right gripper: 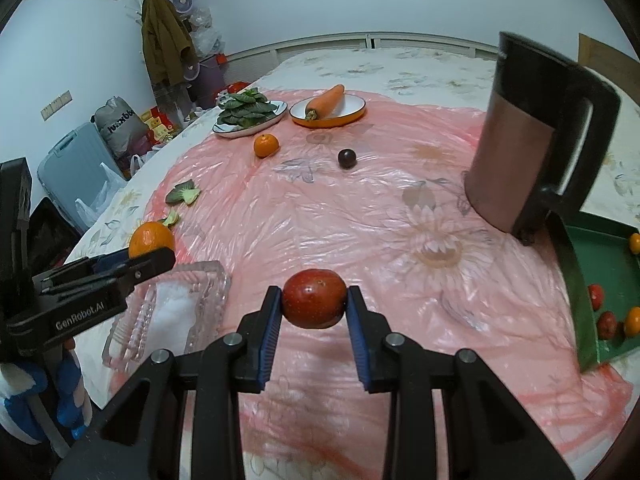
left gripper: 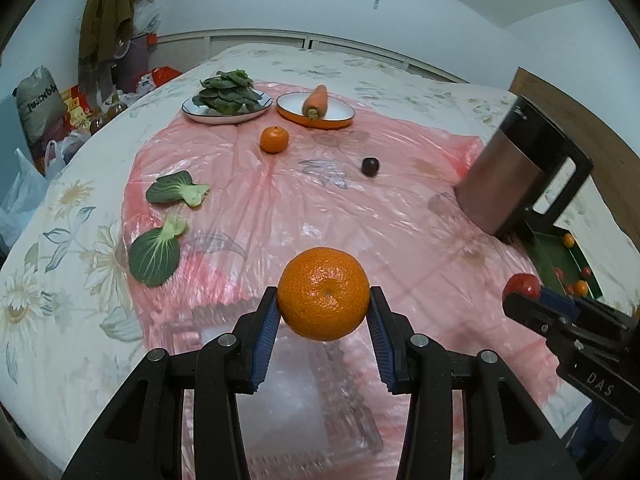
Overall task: Organize fruits
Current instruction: 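Carry the red apple and orange toward the green tray with both grippers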
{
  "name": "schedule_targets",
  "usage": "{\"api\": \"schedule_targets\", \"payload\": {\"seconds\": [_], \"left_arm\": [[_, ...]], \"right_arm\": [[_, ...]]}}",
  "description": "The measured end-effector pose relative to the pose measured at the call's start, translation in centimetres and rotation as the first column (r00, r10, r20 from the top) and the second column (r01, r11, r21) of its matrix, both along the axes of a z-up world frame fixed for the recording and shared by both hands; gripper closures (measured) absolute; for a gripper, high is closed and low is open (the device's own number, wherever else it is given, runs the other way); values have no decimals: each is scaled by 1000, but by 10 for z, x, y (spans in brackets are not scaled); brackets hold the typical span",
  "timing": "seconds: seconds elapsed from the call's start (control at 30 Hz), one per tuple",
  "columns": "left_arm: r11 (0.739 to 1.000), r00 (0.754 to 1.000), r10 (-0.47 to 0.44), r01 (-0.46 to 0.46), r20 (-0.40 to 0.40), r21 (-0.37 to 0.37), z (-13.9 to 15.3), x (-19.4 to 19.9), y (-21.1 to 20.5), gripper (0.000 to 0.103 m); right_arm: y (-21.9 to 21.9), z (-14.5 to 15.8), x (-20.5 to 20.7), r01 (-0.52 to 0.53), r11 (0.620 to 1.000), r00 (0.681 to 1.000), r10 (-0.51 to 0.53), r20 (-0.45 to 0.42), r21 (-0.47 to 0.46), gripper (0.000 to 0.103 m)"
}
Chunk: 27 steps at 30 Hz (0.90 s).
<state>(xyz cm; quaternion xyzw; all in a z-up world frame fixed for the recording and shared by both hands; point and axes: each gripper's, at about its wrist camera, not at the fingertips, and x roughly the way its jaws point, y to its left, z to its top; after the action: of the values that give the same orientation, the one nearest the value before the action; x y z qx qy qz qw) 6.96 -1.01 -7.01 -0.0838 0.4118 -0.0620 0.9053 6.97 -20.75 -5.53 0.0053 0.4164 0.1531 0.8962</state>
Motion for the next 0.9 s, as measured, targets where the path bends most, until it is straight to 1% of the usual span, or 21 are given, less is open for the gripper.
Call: {"api": "schedule_targets", "payload": {"seconds": [0.43,0.63,0.9], "left_arm": [[999,998,-45,43,53,31,20,-34,-17,65],[996,996,-62,58,57,62,22,-46,-27,65],[993,995,-88,83,55,88,25,-51,-43,65]], "right_arm": [[-10,13,-32,23,1000,999,-22,25,-20,77],[-22,13,-43,38,999,999,-38,29,-12,76],[-44,13,-53,69,998,997,-69,29,2,76]]}}
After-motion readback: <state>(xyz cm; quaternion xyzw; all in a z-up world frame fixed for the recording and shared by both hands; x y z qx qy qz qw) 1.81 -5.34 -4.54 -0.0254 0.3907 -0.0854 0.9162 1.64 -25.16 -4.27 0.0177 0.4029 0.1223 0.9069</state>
